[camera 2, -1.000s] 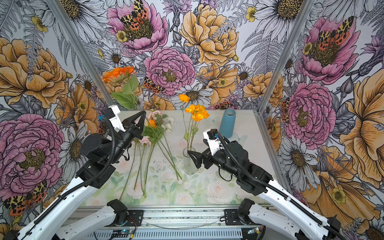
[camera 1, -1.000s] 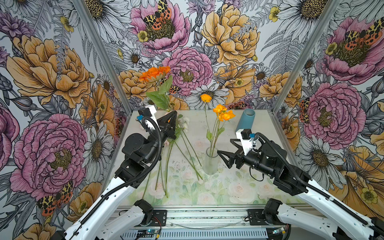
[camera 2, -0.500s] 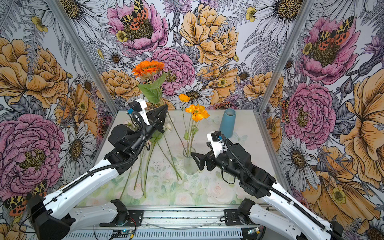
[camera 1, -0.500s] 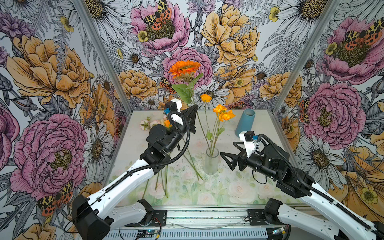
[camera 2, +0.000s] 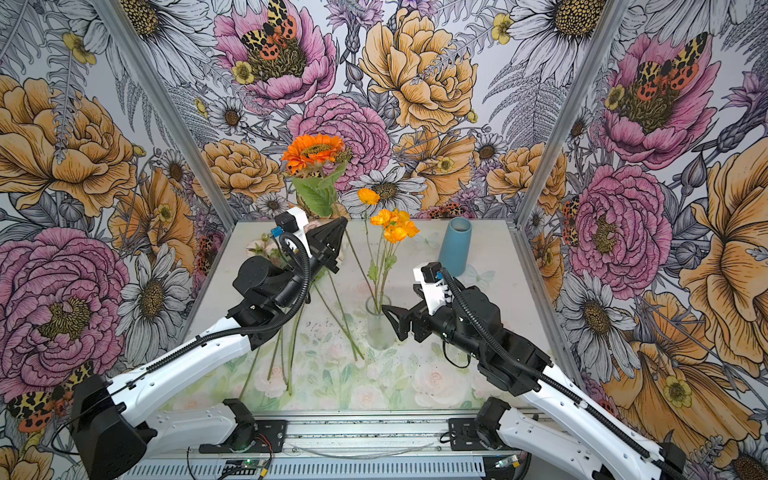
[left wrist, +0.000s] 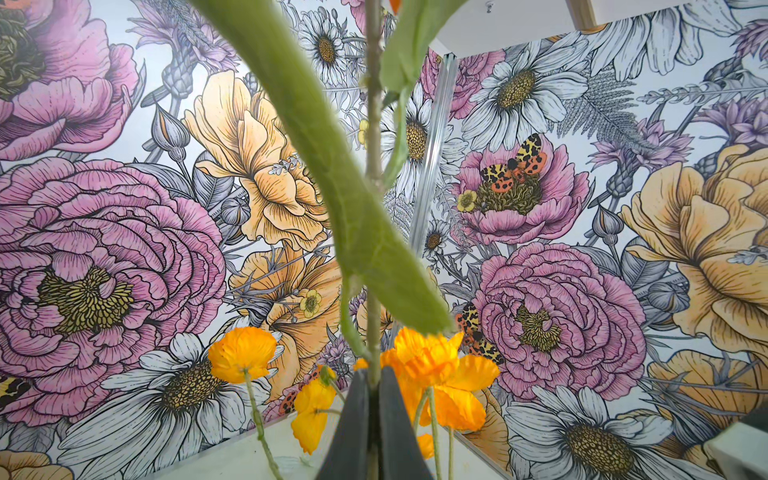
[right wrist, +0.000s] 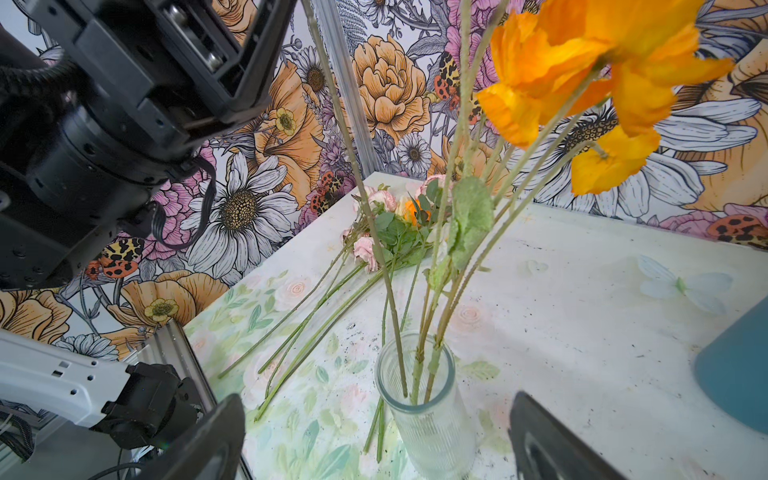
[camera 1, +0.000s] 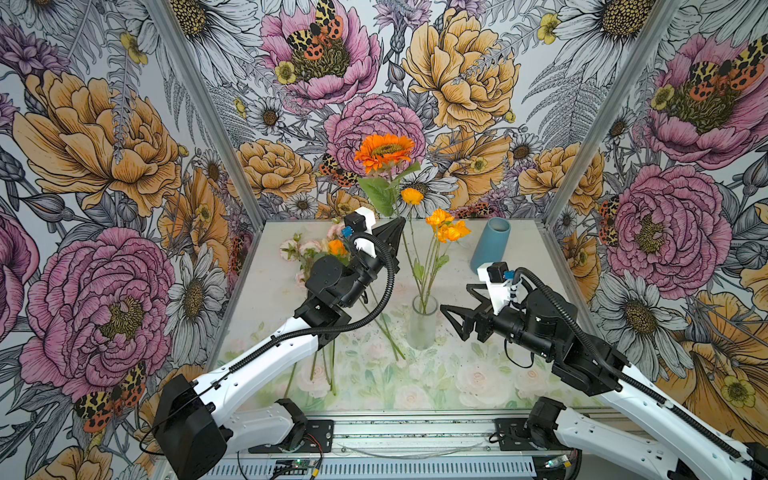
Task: Arrange the flowers into the vase
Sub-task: 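Lift the orange gerbera with the left gripper and carry it toward the vase, then lower the gerbera stem into the vase with the left gripper and release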
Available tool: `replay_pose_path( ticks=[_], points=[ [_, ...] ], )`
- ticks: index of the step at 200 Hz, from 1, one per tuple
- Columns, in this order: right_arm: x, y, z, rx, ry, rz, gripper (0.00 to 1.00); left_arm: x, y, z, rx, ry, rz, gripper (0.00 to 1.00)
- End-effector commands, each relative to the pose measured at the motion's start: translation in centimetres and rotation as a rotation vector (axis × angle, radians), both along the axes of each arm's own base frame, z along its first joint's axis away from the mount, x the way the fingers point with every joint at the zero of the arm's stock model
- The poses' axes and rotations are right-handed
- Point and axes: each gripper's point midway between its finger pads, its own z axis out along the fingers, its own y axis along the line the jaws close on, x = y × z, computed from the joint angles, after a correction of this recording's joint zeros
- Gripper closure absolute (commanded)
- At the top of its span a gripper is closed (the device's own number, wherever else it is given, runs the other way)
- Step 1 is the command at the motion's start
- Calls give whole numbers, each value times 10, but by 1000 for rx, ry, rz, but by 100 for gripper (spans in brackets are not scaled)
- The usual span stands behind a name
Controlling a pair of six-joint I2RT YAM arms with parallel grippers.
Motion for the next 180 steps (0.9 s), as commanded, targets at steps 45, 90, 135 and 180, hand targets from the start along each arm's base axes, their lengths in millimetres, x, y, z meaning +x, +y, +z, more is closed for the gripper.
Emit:
replay_pose_path(
  ticks=[45,90,135,180],
  points=[
    [5,5,-2,-4,19,2,1,-20,-11,-31,-42,-12,-45,100],
    [6,10,-9,-20,36,14,0,-29,-18,-52,-87,-20,-47,100],
    [7,8,-13,-29,34,9,1,-40,-30,-84,-76,-23,-76,100],
    [6,11,-15,-34,36,21,0,-50,-36,-108,-44,-22,-84,100]
  ],
)
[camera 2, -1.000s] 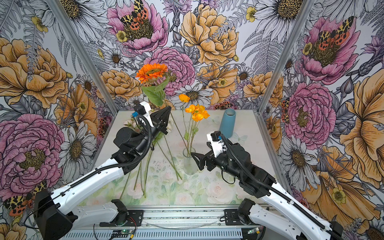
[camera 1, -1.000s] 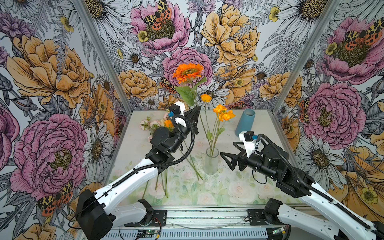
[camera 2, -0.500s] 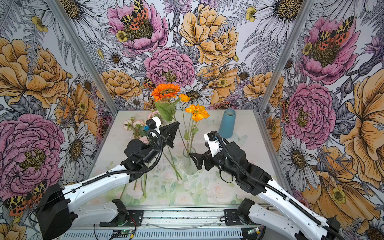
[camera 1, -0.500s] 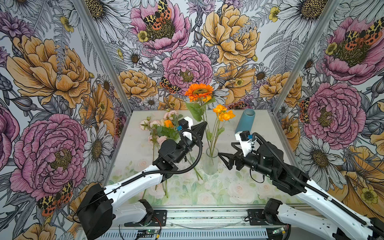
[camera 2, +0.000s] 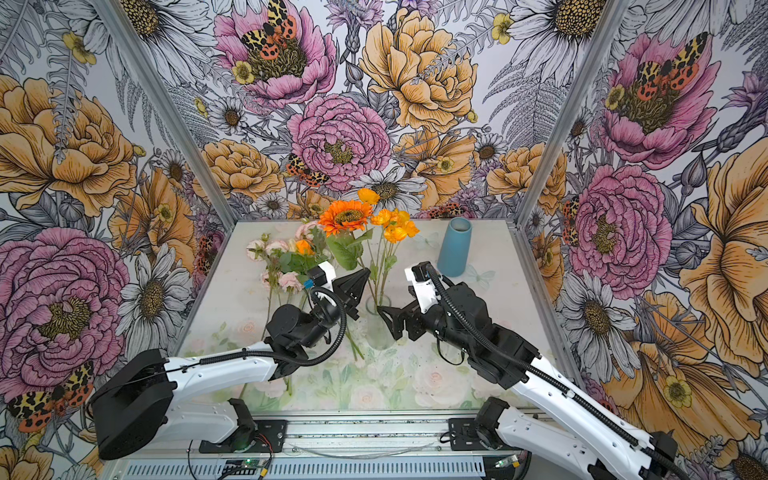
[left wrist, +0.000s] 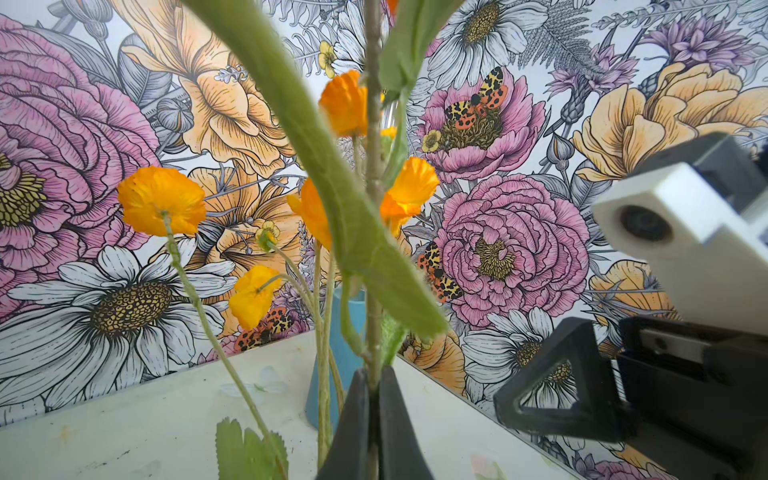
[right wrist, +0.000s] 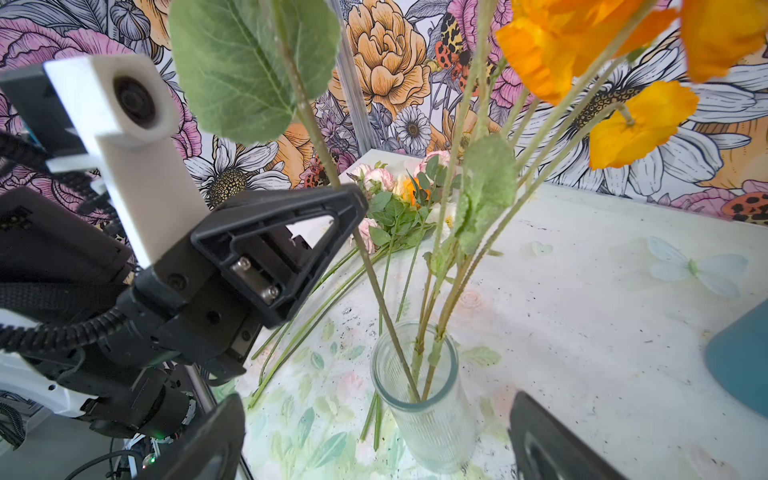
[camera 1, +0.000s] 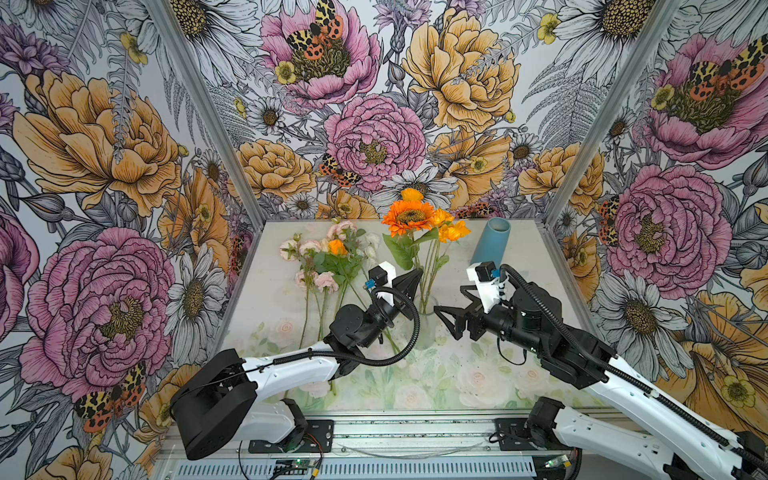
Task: Arrange the flowers into the vase
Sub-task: 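Lower the gerbera stem into the vase with the left gripper and release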
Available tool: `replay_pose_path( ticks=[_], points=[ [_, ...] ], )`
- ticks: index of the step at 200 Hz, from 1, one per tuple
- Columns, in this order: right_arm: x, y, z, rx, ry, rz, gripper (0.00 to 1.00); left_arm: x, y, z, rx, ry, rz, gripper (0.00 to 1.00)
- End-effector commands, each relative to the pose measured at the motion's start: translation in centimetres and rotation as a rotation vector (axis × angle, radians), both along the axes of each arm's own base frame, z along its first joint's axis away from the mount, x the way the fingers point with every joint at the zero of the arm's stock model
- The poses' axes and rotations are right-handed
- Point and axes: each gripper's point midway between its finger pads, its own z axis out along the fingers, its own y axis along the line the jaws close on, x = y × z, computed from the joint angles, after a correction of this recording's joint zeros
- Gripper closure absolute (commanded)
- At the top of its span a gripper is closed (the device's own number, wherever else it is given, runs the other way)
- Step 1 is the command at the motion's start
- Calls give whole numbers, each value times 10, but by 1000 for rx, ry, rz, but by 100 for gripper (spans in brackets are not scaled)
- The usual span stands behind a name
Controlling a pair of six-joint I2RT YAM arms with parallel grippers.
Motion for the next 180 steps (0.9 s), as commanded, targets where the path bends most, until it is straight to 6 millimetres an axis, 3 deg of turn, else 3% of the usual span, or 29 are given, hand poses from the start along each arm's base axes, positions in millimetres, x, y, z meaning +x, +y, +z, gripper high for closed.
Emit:
replay_pose_path(
  ticks=[1,87,107,141,180],
  points=[
    [0,1,2,6,-6,11,1,-7,6,8,-45,-49,16,100],
    [4,8,-8,-13,16,18,1,-13,-5,-33,60,27,-15,92],
    [4,7,-8,-11,15,16,0,-13,-5,-37,70,33,-11,81],
    [4,6,-8,-11,9,13,1,-14,-3,-30,103,24,0,47],
    [5,6,-9,-17,0,12,1,-19,15,-24,204,55,46,31]
  ],
)
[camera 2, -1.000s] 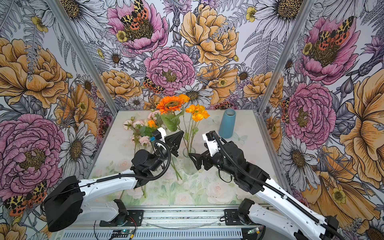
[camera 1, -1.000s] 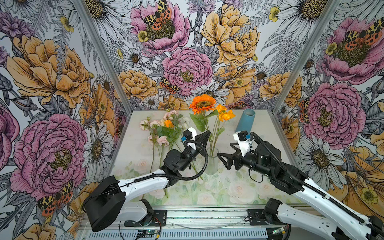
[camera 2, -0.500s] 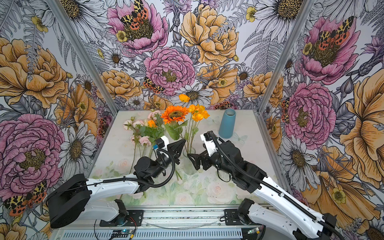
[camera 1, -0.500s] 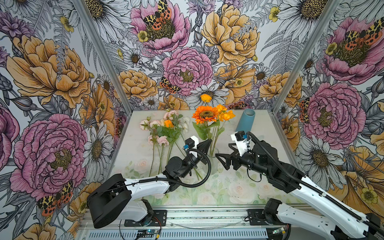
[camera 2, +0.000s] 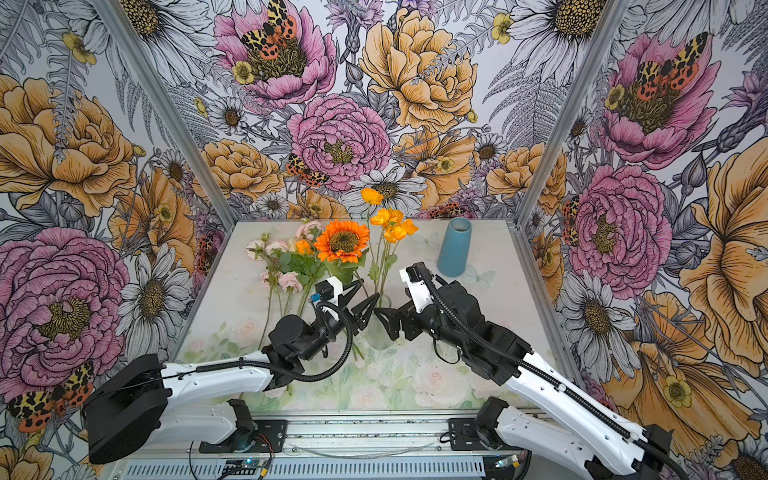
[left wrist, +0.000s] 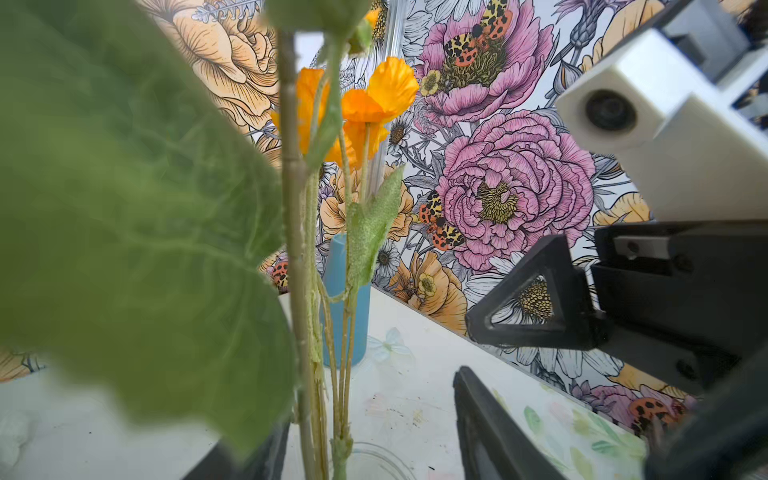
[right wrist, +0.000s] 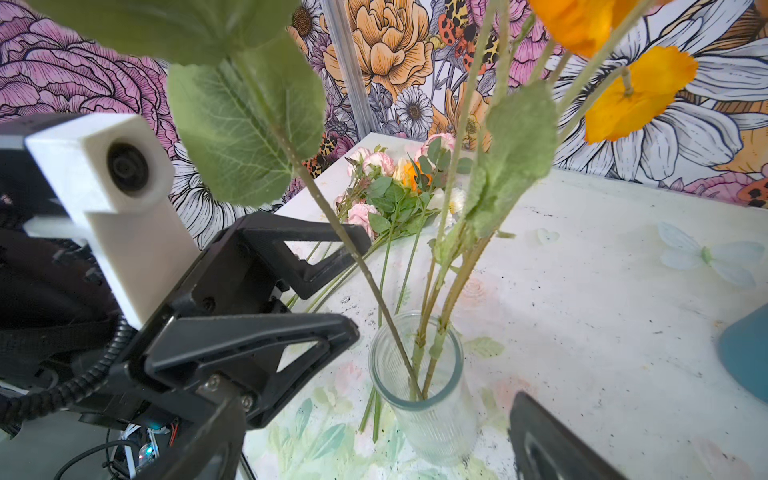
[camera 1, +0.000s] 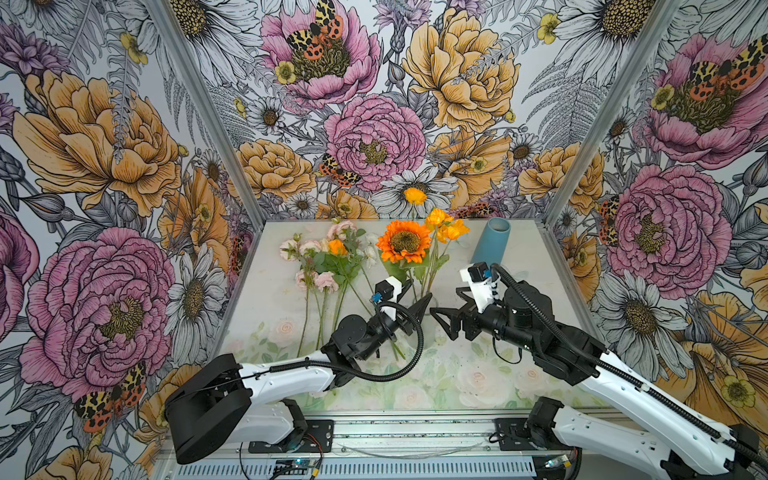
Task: Arrange the flowers into the vase
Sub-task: 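Lower the gerbera stem into the vase with the left gripper and release, then move the open left gripper back to the flower bunch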
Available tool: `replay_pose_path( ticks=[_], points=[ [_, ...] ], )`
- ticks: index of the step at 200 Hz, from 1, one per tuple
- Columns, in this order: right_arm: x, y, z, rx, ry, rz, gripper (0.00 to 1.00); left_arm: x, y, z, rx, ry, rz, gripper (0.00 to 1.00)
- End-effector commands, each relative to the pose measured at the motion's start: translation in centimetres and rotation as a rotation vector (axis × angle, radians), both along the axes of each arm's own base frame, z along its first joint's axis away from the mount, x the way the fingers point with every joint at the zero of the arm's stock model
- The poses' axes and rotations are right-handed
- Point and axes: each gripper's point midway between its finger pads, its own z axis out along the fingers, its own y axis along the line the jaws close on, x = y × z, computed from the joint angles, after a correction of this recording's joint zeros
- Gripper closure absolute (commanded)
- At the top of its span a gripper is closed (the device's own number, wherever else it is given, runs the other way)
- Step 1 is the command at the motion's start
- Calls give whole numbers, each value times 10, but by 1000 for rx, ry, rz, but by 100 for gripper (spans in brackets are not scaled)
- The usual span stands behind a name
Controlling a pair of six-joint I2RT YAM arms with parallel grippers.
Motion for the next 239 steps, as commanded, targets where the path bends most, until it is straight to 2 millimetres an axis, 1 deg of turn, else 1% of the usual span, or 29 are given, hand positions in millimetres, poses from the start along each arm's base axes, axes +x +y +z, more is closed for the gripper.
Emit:
replay_pose_path(
  ticks=[1,24,30,41,78,92,106,114,149,165,177,189,197,213,232,239],
  points=[
    [1,-1,5,12,-28,1,1,-3,12,6,71,17,39,31],
    [2,0,5,10,-35,3,0,-8,33,4,140,62,67,28],
    [2,0,5,9,-35,4,0,-7,42,4,144,76,101,28],
    [3,1,5,6,-38,6,1,-12,54,2,162,97,111,27],
    [3,1,8,5,-54,7,1,-19,90,-15,206,161,159,28],
    [4,1,10,6,-60,6,1,-22,97,-19,208,182,158,30],
    [4,0,10,7,-59,4,1,-26,99,-18,198,184,146,31],
    [5,1,11,7,-61,4,0,-31,95,-18,193,186,105,32],
    [5,2,11,9,-57,6,1,-35,86,-23,208,219,54,32],
    [5,2,14,13,-63,8,1,-31,87,-32,217,257,72,33],
    [5,1,15,15,-67,7,0,-30,86,-44,250,282,78,34],
    [5,1,15,14,-67,6,1,-29,87,-53,272,300,83,35],
    [5,1,13,11,-63,5,0,-30,87,-56,268,305,83,36],
    [5,1,12,8,-61,6,0,-34,90,-52,230,290,70,36],
    [4,1,12,10,-62,5,0,-44,93,-44,211,275,42,32],
    [4,1,12,10,-63,4,1,-43,98,-47,215,292,62,31]
  ],
)
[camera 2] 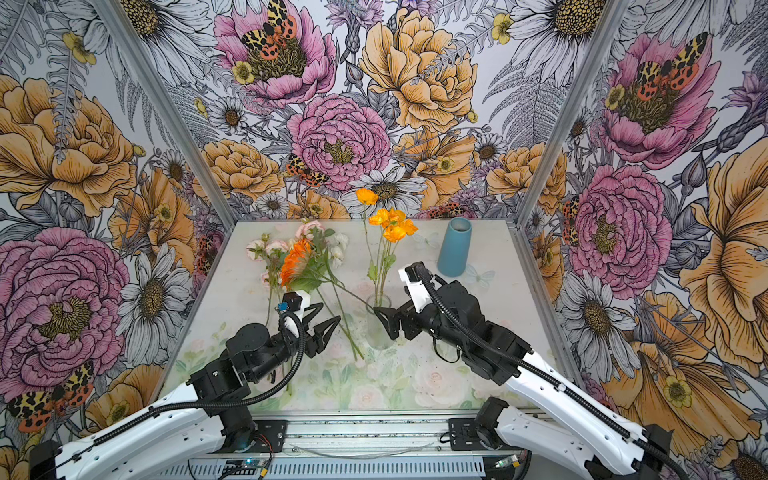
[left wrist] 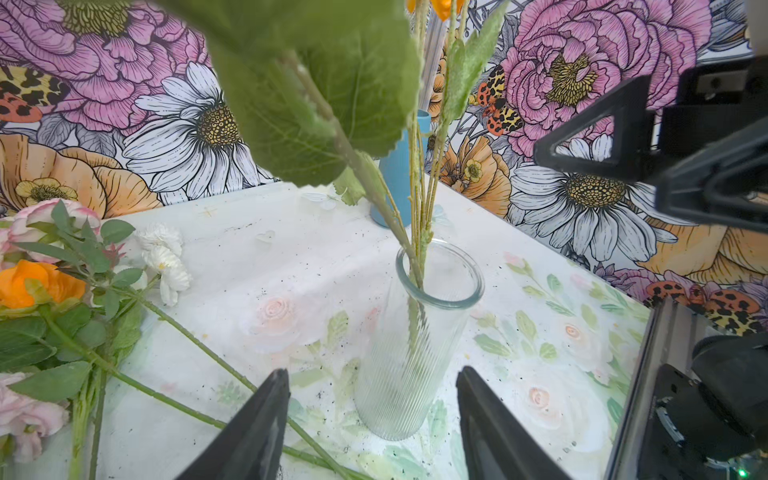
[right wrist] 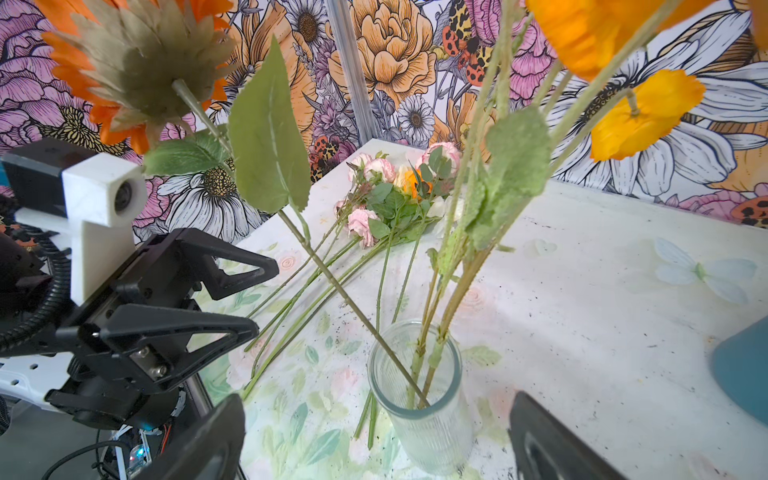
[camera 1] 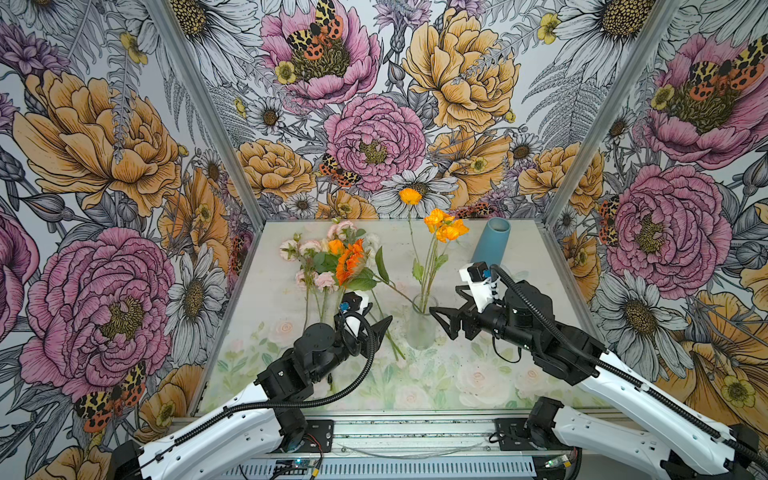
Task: Arrange the flowers into the vase
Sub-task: 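Move the open left gripper back to the flower bunch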
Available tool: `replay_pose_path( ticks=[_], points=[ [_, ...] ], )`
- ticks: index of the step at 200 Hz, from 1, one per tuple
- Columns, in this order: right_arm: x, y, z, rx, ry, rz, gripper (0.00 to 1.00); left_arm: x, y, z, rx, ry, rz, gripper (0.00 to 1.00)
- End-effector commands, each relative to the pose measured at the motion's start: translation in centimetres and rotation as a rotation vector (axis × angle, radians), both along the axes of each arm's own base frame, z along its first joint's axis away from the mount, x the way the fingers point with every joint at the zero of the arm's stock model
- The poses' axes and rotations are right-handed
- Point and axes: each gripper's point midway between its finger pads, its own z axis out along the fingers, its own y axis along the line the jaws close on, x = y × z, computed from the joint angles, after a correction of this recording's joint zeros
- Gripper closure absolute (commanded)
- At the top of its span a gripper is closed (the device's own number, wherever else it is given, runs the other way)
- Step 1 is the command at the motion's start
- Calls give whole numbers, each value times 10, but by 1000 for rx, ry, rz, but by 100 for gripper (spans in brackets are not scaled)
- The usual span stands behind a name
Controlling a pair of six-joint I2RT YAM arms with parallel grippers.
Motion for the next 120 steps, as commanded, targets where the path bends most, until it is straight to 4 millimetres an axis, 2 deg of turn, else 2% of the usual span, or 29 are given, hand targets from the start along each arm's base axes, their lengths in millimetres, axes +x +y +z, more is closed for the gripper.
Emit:
replay_pose_path(
  ticks=[1,17,39,49,62,78,98,120],
  points=[
    [3,0,8,15,-32,-5,1,-8,7,4,-29,16,-7,30],
    [4,0,10,13,-38,-5,0,-5,17,-11,10,80,56,27],
    [5,1,11,10,-41,-2,1,13,32,-36,48,181,195,26],
    [5,1,12,10,-45,-3,1,21,32,-49,41,238,221,27],
    [5,1,14,12,-46,-1,0,37,40,-70,5,339,301,30],
    [5,2,16,16,-49,2,1,53,45,-95,-84,466,339,39],
    [4,3,19,22,-47,10,0,77,54,-105,-219,518,378,43],
    [6,5,16,14,-42,15,0,120,67,-110,-331,566,427,48]
  ],
)
